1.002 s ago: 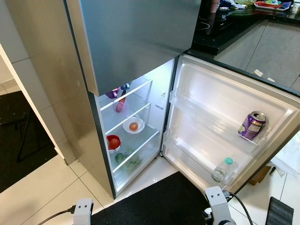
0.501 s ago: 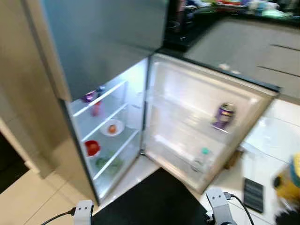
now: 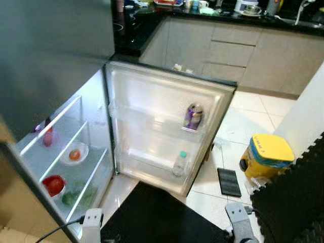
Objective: Restocking fridge
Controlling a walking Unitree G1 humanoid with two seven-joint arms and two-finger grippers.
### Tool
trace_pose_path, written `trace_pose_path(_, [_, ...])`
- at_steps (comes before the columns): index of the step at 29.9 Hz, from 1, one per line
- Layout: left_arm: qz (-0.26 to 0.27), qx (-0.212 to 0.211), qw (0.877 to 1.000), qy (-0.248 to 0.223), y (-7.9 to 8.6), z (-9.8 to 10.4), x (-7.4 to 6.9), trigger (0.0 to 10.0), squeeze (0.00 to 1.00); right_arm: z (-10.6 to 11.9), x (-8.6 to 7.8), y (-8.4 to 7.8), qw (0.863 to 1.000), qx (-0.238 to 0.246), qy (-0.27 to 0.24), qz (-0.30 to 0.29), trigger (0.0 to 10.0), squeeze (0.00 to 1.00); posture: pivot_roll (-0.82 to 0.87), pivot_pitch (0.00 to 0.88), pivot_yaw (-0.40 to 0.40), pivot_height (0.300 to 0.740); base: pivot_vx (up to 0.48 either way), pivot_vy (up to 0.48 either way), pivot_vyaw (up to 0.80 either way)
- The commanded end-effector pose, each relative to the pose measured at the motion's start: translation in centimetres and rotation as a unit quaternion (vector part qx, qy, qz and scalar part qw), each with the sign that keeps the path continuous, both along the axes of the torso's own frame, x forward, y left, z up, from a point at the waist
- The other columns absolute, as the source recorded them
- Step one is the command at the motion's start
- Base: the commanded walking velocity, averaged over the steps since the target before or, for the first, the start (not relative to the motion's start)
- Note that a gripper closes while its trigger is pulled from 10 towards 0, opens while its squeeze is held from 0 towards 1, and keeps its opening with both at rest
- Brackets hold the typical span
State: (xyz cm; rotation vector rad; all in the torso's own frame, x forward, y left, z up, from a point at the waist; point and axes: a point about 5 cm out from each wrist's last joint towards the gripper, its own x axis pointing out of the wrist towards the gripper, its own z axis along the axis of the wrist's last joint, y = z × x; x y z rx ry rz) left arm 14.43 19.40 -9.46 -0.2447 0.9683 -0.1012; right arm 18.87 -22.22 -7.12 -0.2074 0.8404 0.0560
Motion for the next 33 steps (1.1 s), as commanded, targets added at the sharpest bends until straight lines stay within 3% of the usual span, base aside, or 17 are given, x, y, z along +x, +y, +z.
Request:
trace_pose_path(1, [-0.009, 0.001, 1.000, -0.005, -0.29, 0.17, 0.59, 10.0, 0.00, 0.00, -0.19, -0.45, 1.000, -0.001, 0.002, -0.009, 10.0, 0.00, 0.05, 0.000, -0.006, 0.740, 0.000, 0.000, -0.80])
trace_pose_path(29, [-0.018, 0.006, 1.000, -0.002, -0.63, 0.07, 0.48, 10.0, 0.00, -0.11, -0.34, -0.31, 1.000, 0.006, 0.005, -0.012, 10.0, 0.00, 0.05, 0.000, -0.010, 0.740, 0.000, 0.000, -0.80])
trace_pose_path(33, [-0.019, 0.006, 1.000, -0.002, -0.68, 0.06, 0.48, 10.0, 0.00, -0.07, -0.26, -0.23, 1.000, 0.006, 0.002, -0.007, 10.0, 0.00, 0.05, 0.000, -0.010, 0.740, 0.000, 0.000, 0.00])
